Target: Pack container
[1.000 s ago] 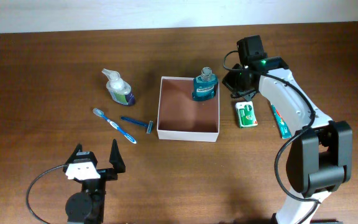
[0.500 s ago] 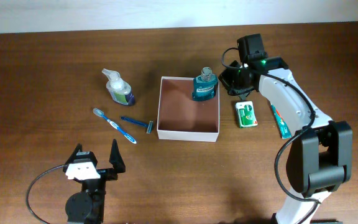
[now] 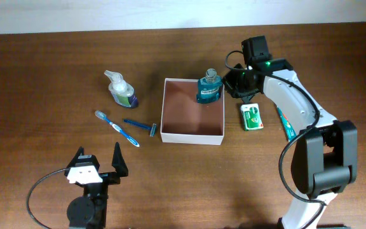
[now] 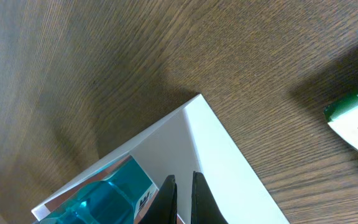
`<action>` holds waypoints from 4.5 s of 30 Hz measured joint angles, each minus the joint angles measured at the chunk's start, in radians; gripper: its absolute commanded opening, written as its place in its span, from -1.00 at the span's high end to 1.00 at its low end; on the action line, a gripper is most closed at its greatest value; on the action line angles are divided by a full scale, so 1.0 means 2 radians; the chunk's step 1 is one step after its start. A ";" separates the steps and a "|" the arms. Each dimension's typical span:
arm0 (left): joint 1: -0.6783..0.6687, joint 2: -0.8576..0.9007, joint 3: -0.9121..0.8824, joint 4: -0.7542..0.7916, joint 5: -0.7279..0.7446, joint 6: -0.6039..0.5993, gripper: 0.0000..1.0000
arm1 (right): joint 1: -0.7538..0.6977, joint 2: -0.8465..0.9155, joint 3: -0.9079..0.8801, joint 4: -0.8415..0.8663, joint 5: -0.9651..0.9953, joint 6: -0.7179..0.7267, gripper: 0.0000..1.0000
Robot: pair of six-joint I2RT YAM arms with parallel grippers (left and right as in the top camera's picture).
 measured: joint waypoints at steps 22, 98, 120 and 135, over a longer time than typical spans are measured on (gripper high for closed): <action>0.000 0.000 0.000 0.000 0.000 0.000 -0.99 | 0.003 0.000 0.000 0.020 0.002 0.000 0.92; 0.000 0.000 0.000 0.000 0.000 0.000 -0.99 | 0.003 0.003 -0.024 0.033 -0.010 -0.005 0.90; 0.000 0.000 0.000 0.000 0.000 0.000 -0.99 | 0.002 0.003 -0.024 0.053 -0.022 -0.039 0.79; 0.000 0.000 0.000 0.000 0.000 0.000 -0.99 | -0.098 0.003 -0.024 0.053 -0.060 -0.068 -0.98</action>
